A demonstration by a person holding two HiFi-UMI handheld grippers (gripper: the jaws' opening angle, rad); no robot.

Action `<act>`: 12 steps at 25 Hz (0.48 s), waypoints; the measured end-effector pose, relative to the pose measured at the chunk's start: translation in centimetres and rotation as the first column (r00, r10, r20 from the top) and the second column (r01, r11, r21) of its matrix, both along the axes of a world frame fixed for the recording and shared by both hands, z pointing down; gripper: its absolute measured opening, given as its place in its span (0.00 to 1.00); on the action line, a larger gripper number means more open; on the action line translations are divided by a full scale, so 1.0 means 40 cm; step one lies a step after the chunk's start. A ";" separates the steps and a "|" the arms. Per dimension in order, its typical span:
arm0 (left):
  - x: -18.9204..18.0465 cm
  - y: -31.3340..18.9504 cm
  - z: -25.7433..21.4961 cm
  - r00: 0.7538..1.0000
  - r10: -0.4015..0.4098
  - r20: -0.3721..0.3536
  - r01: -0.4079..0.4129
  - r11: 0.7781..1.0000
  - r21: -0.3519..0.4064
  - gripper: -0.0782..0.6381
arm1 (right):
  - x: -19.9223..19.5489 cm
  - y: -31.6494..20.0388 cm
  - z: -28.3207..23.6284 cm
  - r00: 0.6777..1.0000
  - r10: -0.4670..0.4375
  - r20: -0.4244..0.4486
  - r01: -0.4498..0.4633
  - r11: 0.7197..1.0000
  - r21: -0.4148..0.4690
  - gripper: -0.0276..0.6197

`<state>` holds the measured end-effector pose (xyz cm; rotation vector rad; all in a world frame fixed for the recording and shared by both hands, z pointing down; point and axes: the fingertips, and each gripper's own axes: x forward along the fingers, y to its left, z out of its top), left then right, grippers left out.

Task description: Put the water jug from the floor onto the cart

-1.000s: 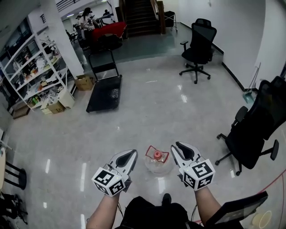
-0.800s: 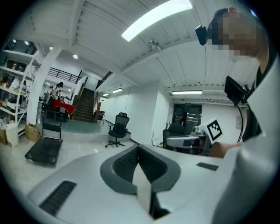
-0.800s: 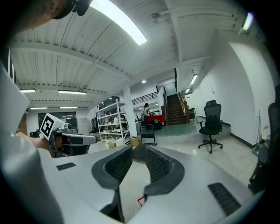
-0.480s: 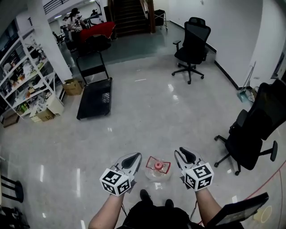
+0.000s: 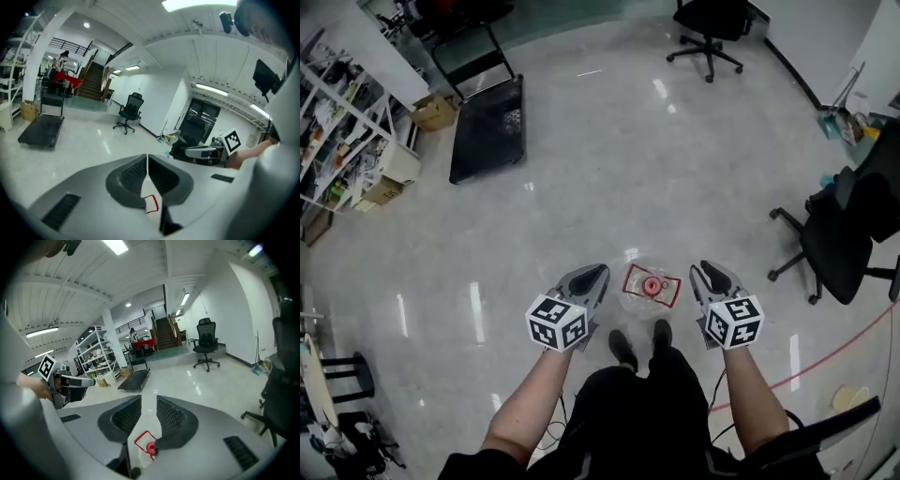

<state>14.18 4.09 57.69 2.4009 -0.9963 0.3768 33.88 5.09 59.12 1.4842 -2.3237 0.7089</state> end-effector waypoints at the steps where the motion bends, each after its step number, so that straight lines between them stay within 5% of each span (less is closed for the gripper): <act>1: 0.002 -0.004 0.048 1.000 -0.007 0.011 0.007 0.999 -0.034 0.10 | 0.007 -0.001 0.051 1.000 -0.001 0.005 0.001 0.999 -0.036 0.17; 7: -0.014 -0.029 0.330 0.995 -0.068 0.068 0.082 0.966 -0.243 0.10 | 0.014 -0.012 0.367 0.999 -0.014 0.039 0.025 0.960 -0.279 0.24; 12: -0.001 -0.039 0.518 0.991 -0.085 0.104 0.116 0.935 -0.336 0.10 | 0.012 -0.008 0.584 0.999 -0.005 0.047 0.024 0.910 -0.413 0.29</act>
